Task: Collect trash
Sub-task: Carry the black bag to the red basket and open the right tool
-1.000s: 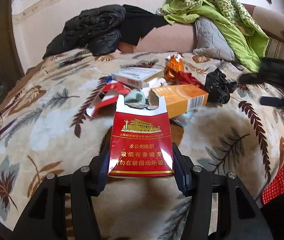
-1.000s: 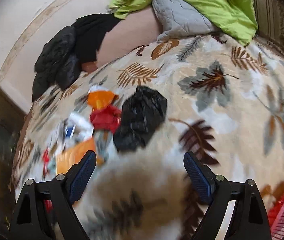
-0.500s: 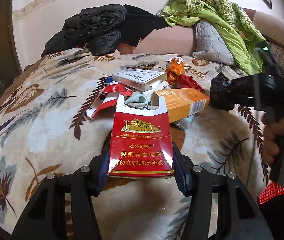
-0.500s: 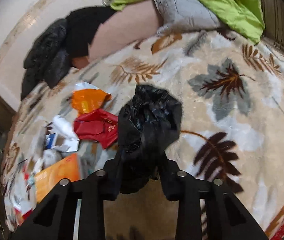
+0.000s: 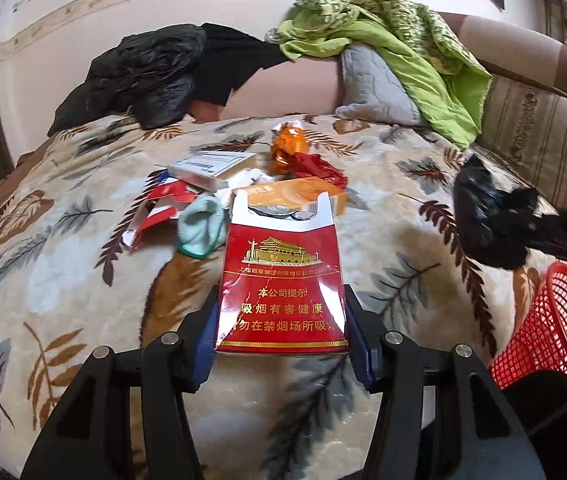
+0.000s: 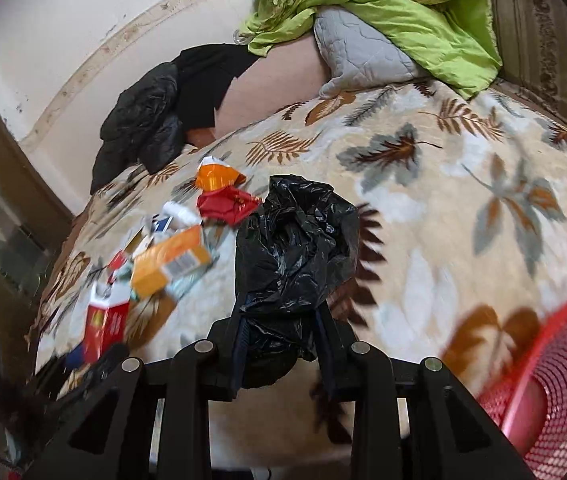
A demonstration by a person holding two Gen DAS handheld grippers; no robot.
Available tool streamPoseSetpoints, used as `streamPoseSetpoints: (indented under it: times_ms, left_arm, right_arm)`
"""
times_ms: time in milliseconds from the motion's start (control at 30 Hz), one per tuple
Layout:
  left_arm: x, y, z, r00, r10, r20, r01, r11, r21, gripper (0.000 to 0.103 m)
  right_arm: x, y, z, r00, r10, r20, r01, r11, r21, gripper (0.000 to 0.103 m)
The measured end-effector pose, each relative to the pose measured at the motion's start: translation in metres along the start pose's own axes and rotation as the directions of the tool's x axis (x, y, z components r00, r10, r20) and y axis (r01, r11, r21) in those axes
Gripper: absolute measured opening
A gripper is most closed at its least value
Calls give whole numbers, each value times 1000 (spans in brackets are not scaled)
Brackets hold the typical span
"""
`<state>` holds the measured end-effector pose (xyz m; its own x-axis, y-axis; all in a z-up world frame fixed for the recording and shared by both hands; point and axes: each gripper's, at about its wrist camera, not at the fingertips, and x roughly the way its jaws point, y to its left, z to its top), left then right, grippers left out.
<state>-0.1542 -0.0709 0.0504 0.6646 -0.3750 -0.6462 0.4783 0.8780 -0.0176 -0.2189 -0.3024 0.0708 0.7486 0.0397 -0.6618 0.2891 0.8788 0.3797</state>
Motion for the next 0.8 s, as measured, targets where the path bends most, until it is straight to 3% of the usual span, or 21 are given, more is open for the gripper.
streamPoseSetpoints:
  times_ms: [433, 633, 800]
  left_arm:
    - [-20, -38, -7, 998, -58, -11, 59, 995, 82, 54]
    - [-31, -70, 5, 989, -146, -31, 148, 980, 130, 54]
    - [-34, -121, 21, 965, -254, -64, 262, 944, 199, 54]
  right_arm:
    - [-56, -19, -30, 1000, -2, 28, 2, 1000, -3, 32]
    - [-83, -51, -40, 998, -36, 44, 33, 997, 70, 32]
    - [-117, -93, -47, 991, -109, 73, 97, 984, 152, 32]
